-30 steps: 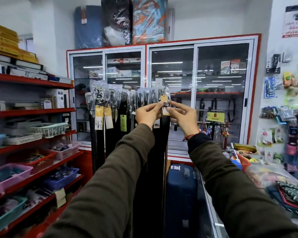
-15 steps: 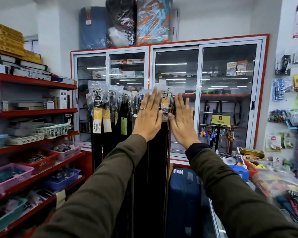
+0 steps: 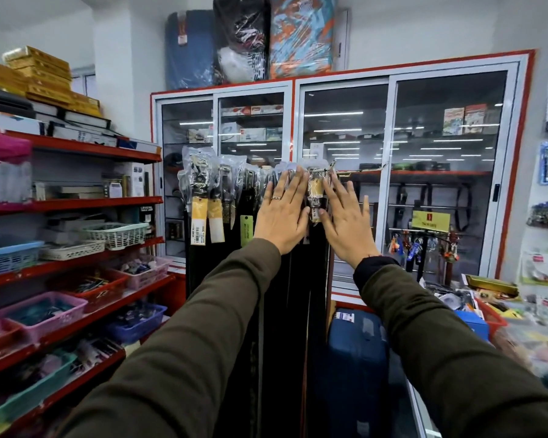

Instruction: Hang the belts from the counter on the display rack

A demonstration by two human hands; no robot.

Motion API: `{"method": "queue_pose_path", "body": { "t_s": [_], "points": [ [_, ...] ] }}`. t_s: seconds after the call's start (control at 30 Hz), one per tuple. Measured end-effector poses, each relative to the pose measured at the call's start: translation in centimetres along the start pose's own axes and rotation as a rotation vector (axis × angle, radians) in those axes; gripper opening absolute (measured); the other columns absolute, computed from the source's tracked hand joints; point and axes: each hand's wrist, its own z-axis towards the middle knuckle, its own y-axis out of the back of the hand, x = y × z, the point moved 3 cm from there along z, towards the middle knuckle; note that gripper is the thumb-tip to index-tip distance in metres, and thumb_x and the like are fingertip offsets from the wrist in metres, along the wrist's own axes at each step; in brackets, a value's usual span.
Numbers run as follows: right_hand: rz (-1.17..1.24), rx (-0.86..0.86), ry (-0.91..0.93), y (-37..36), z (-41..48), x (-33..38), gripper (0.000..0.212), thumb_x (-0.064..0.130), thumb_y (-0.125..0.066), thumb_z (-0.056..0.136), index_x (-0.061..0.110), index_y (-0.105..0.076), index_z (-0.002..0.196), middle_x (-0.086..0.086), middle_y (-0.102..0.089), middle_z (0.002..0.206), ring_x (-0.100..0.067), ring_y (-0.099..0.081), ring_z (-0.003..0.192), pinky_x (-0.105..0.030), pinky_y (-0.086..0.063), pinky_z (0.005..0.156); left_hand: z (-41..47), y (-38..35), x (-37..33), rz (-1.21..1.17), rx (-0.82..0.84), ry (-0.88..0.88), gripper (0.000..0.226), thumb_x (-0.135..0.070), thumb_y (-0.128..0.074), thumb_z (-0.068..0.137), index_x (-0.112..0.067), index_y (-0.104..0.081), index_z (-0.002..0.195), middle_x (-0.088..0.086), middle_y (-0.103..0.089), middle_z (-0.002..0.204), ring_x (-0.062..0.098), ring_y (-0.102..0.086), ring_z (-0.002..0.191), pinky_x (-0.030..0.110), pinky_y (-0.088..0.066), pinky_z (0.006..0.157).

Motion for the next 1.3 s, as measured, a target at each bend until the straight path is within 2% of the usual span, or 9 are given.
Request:
{"method": "queue_pose_path", "body": {
  "t_s": [0.13, 0.23, 0.33, 0.5, 0.67, 0.73, 1.03, 1.17, 1.3],
  "points": [
    [-0.036, -0.192, -0.097, 0.3, -2.0, 2.0, 0.050, 0.038, -0.041, 0.103, 0.030, -0.035, 0.152, 0.000, -0.019, 0.166, -0.024, -0.009, 0.157, -0.058, -0.004, 0.124, -1.9, 1.6, 1.0, 0.033, -0.140, 0.037, 0.068, -0.036, -0.033, 0.103, -0.015, -0.005, 0.161, 0.003, -0.004, 0.171, 0.024, -0.001, 0.158, 0.047, 0.001, 0.128],
    [-0.020, -0.301, -0.061, 0.0, -2.7, 4.7, 0.048, 0.039, -0.042, 0.101, 0.032, -0.039, 0.148, 0.002, -0.026, 0.163, -0.020, -0.012, 0.157, -0.058, 0.002, 0.123, -3.6, 3.2, 3.1, 0.047, -0.241, 0.052, 0.067, -0.036, -0.035, 0.102, -0.015, -0.010, 0.160, 0.004, -0.008, 0.170, 0.025, -0.003, 0.158, 0.049, -0.002, 0.128],
    [0.064, -0.357, 0.014, -0.6, -2.1, 8.5, 0.049, 0.038, -0.042, 0.101, 0.030, -0.038, 0.150, 0.004, -0.031, 0.162, -0.018, -0.016, 0.156, -0.058, -0.003, 0.124, -5.3, 5.1, 6.2, 0.072, -0.315, 0.062, 0.066, -0.036, -0.033, 0.102, -0.014, -0.010, 0.160, 0.005, -0.007, 0.170, 0.024, -0.003, 0.158, 0.048, 0.003, 0.128],
    [0.190, -0.285, 0.187, -2.6, 0.2, 15.5, 0.058, 0.034, -0.038, 0.104, 0.019, -0.024, 0.158, -0.002, -0.019, 0.168, -0.023, -0.010, 0.158, -0.055, -0.011, 0.125, -7.7, 7.5, 12.1, -0.005, -0.352, 0.142, 0.069, -0.025, -0.033, 0.100, -0.013, -0.004, 0.160, 0.003, 0.000, 0.171, 0.022, 0.002, 0.158, 0.051, 0.001, 0.128],
    [-0.049, -0.181, 0.226, -5.9, 1.6, 18.9, 0.060, 0.038, -0.033, 0.104, 0.024, -0.016, 0.160, 0.001, -0.011, 0.170, -0.028, -0.005, 0.158, -0.063, -0.008, 0.123, -8.3, 6.9, 15.5, 0.078, -0.205, 0.152, 0.069, -0.032, -0.021, 0.098, -0.011, 0.000, 0.160, 0.005, 0.004, 0.170, 0.023, 0.005, 0.158, 0.048, 0.003, 0.128],
    [-0.117, -0.165, 0.217, -7.2, 2.0, 19.1, 0.061, 0.041, -0.032, 0.104, 0.026, -0.013, 0.160, 0.003, -0.009, 0.170, -0.028, -0.004, 0.158, -0.064, -0.006, 0.123, -8.1, 6.2, 16.2, 0.061, -0.159, 0.148, 0.068, -0.033, -0.017, 0.099, -0.010, 0.001, 0.160, 0.005, 0.005, 0.170, 0.022, 0.007, 0.157, 0.047, 0.003, 0.128],
    [-0.197, -0.079, 0.152, -9.8, 3.1, 17.4, 0.063, 0.043, -0.029, 0.104, 0.028, -0.004, 0.161, 0.007, -0.001, 0.170, -0.025, 0.000, 0.158, -0.064, -0.003, 0.123, -6.6, 3.5, 16.6, 0.024, -0.052, 0.139, 0.069, -0.027, -0.032, 0.103, -0.009, 0.003, 0.159, 0.006, 0.007, 0.170, 0.021, 0.009, 0.157, 0.048, -0.003, 0.127],
    [-0.159, -0.035, 0.179, -8.7, 2.6, 17.2, 0.064, 0.044, -0.030, 0.104, 0.029, -0.006, 0.160, 0.008, -0.003, 0.170, -0.025, -0.001, 0.158, -0.065, -0.004, 0.122, -7.3, 3.9, 15.6, -0.029, -0.090, 0.172, 0.070, -0.027, -0.035, 0.102, -0.009, 0.001, 0.160, 0.006, 0.005, 0.170, 0.021, 0.006, 0.158, 0.048, -0.005, 0.127],
    [-0.148, -0.123, 0.220, -4.9, 0.8, 15.0, 0.069, 0.049, -0.033, 0.102, 0.027, -0.005, 0.160, 0.001, 0.000, 0.171, -0.023, 0.001, 0.158, -0.061, 0.005, 0.124, -8.6, 4.6, 13.2, -0.055, -0.209, 0.175, 0.071, -0.030, -0.038, 0.103, -0.008, -0.001, 0.160, 0.008, 0.002, 0.170, 0.024, 0.005, 0.158, 0.048, -0.003, 0.128]
  ]
}}
